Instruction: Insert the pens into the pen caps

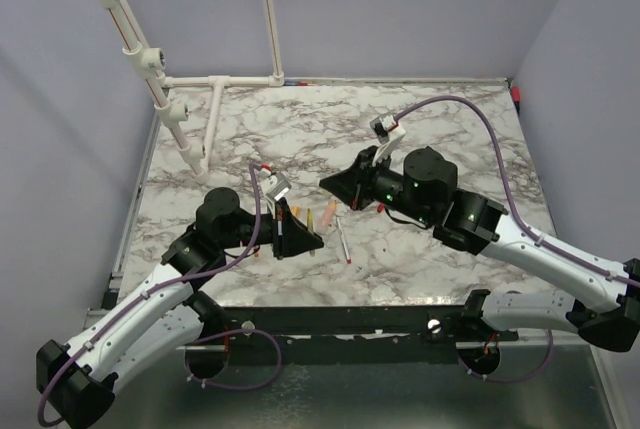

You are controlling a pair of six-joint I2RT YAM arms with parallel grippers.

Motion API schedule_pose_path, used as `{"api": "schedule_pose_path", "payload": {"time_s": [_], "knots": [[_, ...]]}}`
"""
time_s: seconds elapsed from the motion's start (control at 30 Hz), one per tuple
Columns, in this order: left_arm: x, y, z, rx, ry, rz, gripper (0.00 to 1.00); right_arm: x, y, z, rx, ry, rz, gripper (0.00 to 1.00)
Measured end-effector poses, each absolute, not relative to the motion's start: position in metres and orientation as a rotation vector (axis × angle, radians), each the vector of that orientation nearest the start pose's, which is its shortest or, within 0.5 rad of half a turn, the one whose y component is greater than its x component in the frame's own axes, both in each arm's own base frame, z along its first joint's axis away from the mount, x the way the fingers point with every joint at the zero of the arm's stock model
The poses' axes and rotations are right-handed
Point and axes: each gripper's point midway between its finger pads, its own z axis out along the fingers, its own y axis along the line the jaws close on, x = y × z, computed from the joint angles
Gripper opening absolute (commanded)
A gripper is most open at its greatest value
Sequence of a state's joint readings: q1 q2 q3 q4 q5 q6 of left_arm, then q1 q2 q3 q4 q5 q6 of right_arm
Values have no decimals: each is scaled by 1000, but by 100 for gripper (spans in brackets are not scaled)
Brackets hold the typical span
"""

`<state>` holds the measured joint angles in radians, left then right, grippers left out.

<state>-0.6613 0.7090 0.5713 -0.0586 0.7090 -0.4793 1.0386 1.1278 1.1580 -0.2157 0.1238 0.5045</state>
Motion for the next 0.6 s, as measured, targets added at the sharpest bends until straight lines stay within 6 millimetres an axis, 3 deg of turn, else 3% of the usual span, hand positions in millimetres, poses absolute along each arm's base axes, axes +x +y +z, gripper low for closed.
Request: {"api": "schedule_pose_path", "payload": {"time_s": [0.6], "knots": [[104, -262, 250, 806, 1724, -1538, 0, 163, 364, 362, -555, 1657, 1295, 1]]}}
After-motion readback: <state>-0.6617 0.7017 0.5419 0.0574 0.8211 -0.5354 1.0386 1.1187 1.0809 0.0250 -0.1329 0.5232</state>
